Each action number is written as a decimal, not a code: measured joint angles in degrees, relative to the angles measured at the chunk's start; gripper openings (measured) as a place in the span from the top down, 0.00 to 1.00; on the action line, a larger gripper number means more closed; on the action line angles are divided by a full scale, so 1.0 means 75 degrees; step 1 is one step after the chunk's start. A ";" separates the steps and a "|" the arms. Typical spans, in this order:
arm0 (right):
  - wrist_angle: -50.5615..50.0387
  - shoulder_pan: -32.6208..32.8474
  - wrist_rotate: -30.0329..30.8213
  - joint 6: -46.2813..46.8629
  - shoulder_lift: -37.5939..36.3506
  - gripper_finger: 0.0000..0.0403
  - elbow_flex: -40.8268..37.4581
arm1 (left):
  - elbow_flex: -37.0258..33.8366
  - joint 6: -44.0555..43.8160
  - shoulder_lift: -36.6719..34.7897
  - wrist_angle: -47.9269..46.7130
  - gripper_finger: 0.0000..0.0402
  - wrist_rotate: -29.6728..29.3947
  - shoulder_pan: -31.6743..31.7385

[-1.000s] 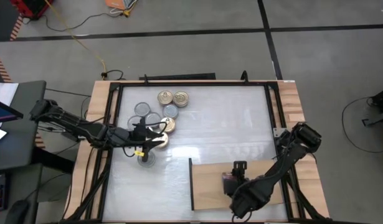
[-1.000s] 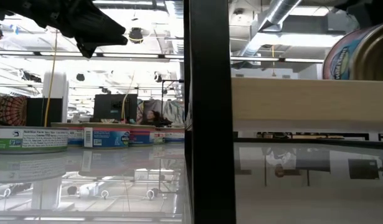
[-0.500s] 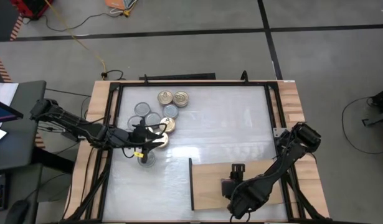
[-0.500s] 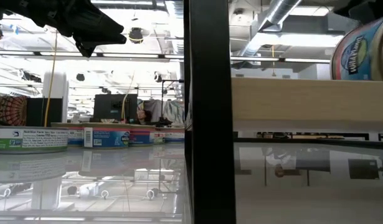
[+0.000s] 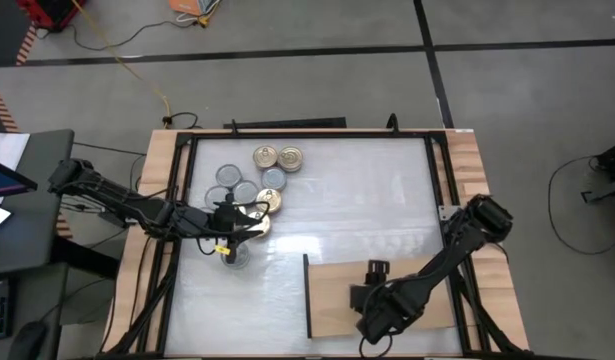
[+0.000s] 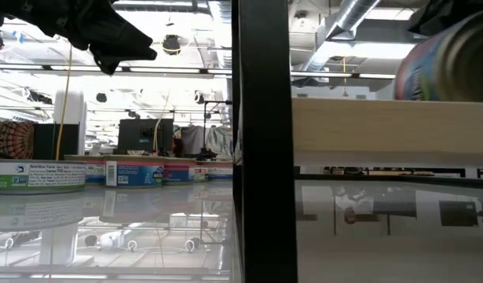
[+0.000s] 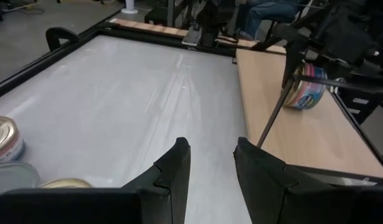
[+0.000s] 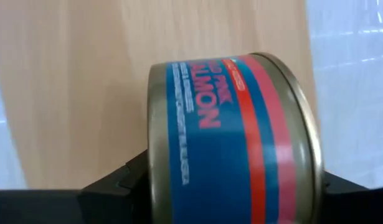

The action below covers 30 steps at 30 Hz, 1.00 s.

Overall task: Stack canned seafood by type on shelf
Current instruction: Put the blue pink tuna can on the shelf

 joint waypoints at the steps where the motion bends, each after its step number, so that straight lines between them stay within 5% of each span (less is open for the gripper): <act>1: 0.0003 -0.0026 -0.0017 -0.0110 -0.0001 0.36 0.0000 | 0.0000 0.0000 -0.0001 0.0001 0.70 0.0000 0.0000; 13: -0.0089 -0.0472 -0.0679 -0.0653 -0.0001 0.17 -0.0003 | 0.0000 0.0000 -0.0002 -0.0020 0.70 0.0012 0.0000; 30: -0.0056 0.0338 0.1341 -0.1160 0.0004 0.22 -0.0003 | 0.0000 -0.0246 -0.0002 -0.0228 0.70 0.0012 0.0000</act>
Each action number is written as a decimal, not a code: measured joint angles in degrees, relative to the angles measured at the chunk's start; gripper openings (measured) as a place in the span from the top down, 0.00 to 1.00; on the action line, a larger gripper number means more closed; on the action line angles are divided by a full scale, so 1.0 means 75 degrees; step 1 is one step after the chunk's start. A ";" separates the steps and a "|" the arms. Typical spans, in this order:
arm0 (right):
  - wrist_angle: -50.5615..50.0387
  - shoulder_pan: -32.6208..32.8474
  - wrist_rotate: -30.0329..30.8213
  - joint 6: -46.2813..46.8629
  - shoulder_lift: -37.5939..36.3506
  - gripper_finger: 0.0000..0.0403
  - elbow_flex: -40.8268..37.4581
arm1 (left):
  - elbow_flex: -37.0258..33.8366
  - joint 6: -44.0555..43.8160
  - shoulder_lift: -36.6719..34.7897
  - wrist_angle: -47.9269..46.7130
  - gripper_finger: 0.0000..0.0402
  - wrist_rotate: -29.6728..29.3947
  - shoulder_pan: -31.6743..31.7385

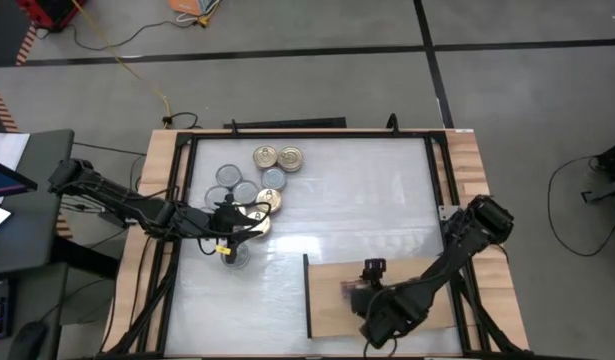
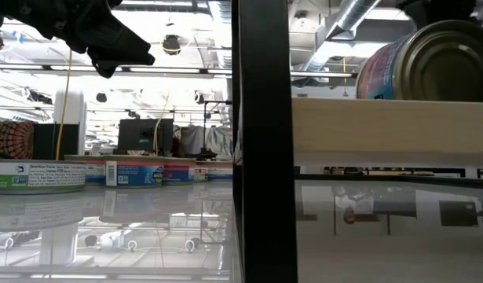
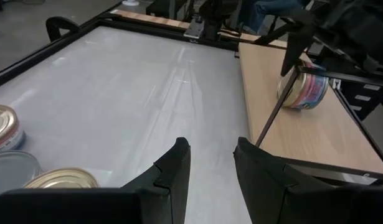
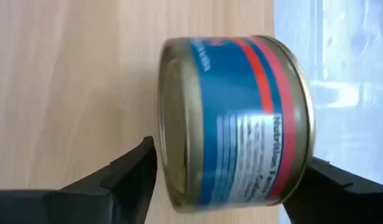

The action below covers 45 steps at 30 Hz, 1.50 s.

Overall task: Stack canned seafood by type on shelf
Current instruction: Put the blue pink tuna can on the shelf

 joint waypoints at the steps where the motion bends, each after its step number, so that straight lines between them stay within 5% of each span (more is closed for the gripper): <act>1: 0.0003 0.0054 0.0085 -0.0076 0.0000 0.23 0.0000 | 0.0000 -0.0010 0.0000 -0.0016 0.70 0.0000 0.0000; 22: 0.0284 0.0074 0.0341 -0.0231 -0.0064 0.29 0.0605 | 0.0064 0.0190 0.0003 0.0612 0.70 0.0032 0.0009; 32: -0.0199 -0.0297 -0.0211 -0.0228 -0.0067 0.29 0.1427 | 0.2135 0.0575 0.0333 -0.1353 0.70 0.0067 0.0009; 45: -0.1268 -0.0502 -0.0036 -0.0458 -0.0384 0.29 0.2253 | 0.4263 0.1413 0.2871 -0.1635 0.56 0.1068 0.0012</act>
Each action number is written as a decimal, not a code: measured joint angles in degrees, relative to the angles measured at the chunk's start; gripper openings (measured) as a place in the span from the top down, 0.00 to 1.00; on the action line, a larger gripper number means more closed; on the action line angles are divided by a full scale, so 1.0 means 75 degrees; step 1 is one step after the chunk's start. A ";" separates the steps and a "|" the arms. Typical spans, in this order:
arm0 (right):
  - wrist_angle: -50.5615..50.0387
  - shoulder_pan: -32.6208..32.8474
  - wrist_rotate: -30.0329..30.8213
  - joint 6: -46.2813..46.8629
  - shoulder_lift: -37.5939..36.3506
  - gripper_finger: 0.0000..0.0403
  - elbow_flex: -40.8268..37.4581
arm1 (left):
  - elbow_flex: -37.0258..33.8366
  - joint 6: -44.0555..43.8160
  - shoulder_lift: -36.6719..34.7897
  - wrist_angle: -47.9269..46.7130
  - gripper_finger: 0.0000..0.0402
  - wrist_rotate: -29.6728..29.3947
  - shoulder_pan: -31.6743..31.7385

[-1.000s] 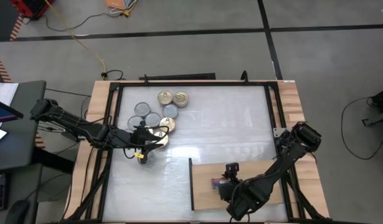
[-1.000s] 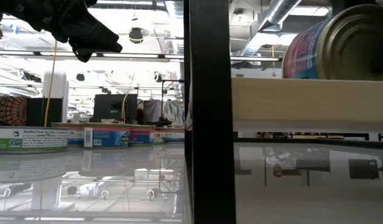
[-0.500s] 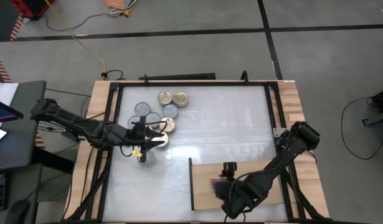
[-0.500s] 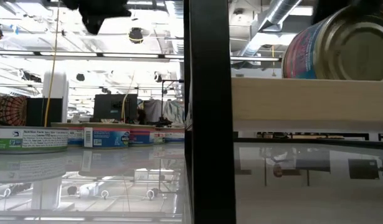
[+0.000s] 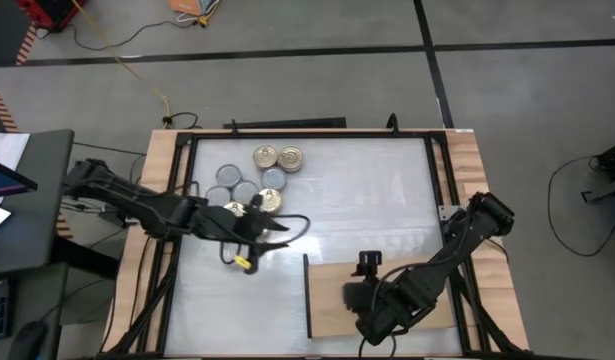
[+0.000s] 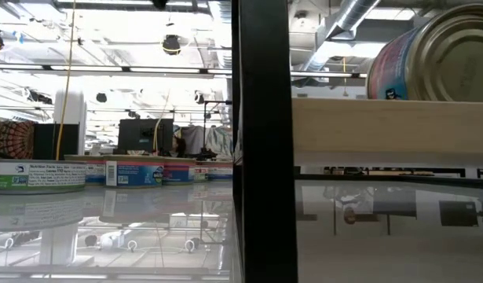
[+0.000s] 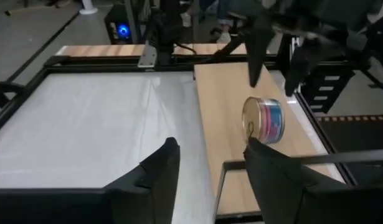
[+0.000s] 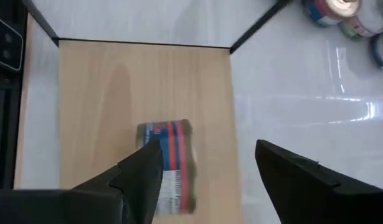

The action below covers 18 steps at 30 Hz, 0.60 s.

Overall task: Stack canned seafood by type on shelf
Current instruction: Put the blue pink tuna can on the shelf

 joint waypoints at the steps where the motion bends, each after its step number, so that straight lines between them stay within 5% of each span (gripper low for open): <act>1: -0.0036 -0.0017 0.0069 0.0004 -0.0103 0.29 0.0000 | 0.0131 0.0051 0.0166 -0.0014 0.55 0.0034 -0.0007; 18: -0.1926 0.0037 0.1676 0.0899 -0.2266 0.29 -0.0230 | 0.2780 0.0721 0.3442 0.0230 0.53 0.0661 -0.0351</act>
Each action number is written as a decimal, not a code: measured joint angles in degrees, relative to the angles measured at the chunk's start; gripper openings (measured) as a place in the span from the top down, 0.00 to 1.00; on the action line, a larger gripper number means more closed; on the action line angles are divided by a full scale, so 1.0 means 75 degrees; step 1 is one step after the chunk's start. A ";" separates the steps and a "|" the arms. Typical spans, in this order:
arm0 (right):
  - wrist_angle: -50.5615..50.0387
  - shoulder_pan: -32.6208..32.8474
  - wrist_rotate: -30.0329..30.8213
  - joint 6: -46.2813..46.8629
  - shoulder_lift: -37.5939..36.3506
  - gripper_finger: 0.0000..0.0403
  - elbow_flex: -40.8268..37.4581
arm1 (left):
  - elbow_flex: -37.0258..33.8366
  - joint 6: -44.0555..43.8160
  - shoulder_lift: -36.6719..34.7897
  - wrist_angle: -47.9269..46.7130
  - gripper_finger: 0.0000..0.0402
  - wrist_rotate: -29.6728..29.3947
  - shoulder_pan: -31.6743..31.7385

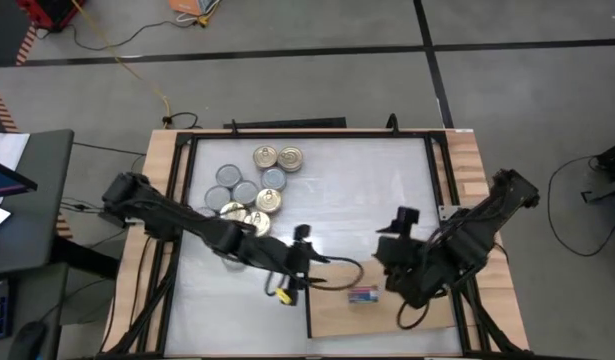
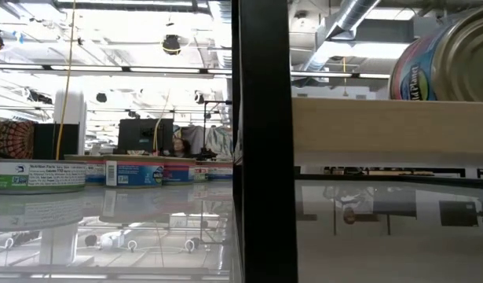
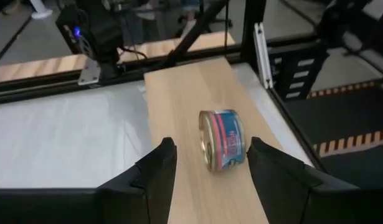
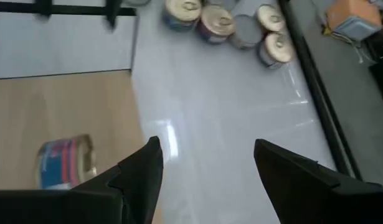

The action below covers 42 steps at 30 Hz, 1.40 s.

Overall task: Stack canned seafood by type on shelf
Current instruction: Put the blue pink tuna can on the shelf

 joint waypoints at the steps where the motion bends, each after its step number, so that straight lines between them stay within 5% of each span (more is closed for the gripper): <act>1: 0.0001 0.0006 0.0130 0.0045 -0.0203 0.29 -0.0146 | 0.0259 0.0051 0.0227 -0.0126 0.53 0.0031 0.0004; 13: 0.0211 0.0241 0.1649 0.1069 -0.2452 0.29 -0.2428 | 0.2398 -0.0250 0.2047 -0.1091 0.52 -0.0035 0.0147; 20: 0.0233 0.0121 0.2300 0.0899 -0.3113 0.29 -0.2544 | 0.3381 -0.0181 0.2842 -0.1544 0.36 0.0193 0.0245; 28: 0.0591 0.0077 0.2342 0.0247 -0.3325 0.29 -0.2544 | 0.5144 -0.0668 0.3906 -0.3232 0.16 0.0591 0.0385; 42: 0.0802 0.0077 0.2349 -0.0098 -0.3167 0.29 -0.2550 | 0.7133 -0.1296 0.5218 -0.5050 0.15 0.0490 0.0304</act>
